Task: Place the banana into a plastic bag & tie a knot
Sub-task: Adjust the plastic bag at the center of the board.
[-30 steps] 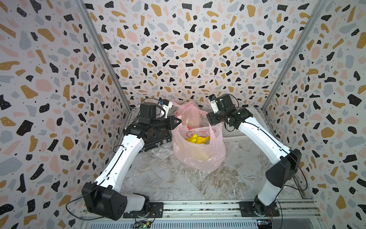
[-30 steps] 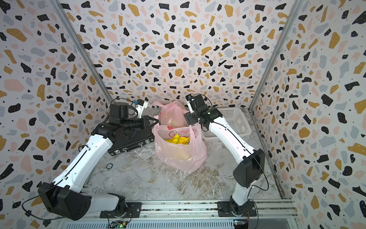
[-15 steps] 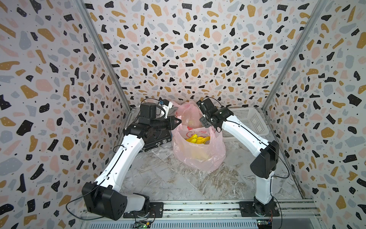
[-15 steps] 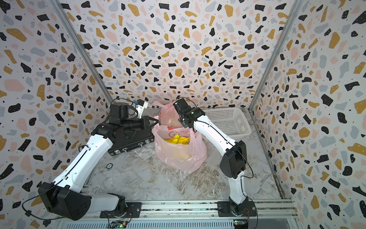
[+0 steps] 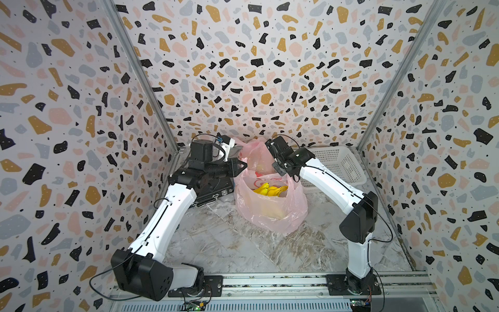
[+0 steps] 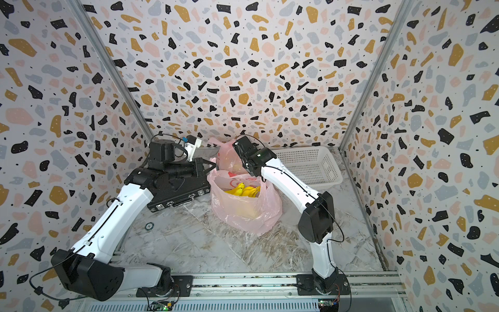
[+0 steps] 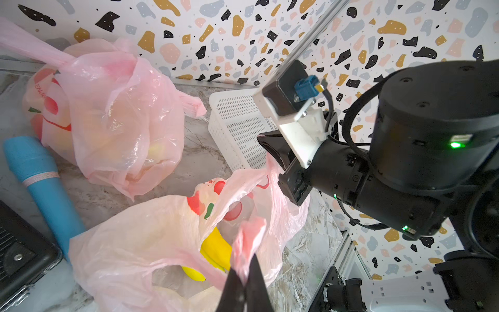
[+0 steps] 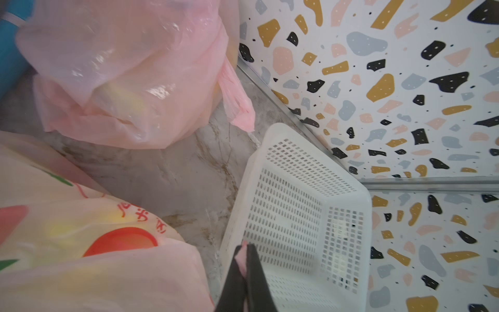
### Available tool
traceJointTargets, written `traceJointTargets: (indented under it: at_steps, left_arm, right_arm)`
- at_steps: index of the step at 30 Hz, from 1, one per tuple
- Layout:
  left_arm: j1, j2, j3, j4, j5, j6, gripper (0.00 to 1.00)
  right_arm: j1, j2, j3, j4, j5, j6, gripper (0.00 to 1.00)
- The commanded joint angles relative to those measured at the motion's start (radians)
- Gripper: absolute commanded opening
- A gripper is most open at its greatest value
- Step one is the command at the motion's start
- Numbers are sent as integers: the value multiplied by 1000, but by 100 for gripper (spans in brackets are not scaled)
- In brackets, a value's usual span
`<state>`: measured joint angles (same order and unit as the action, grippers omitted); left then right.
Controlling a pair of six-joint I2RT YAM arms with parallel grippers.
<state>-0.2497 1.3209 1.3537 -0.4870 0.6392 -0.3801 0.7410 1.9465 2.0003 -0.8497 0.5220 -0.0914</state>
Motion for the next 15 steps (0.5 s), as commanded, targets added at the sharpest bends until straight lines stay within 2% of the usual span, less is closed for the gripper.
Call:
traceJointTargets:
  at_steps: [1,10,15]
  left_arm:
    - [-1,-46,24,-19,-25,7,0]
    - [0,-111,92,-150,-129,35,0]
    - [8,-123,211,-268,-250,78,0]
  right_arm:
    - [6,-202,-76,108,-158,38,0]
    - [2,-639,-429,505,-593,120,0]
    - [-40,-791,-527,693,-910,283,0]
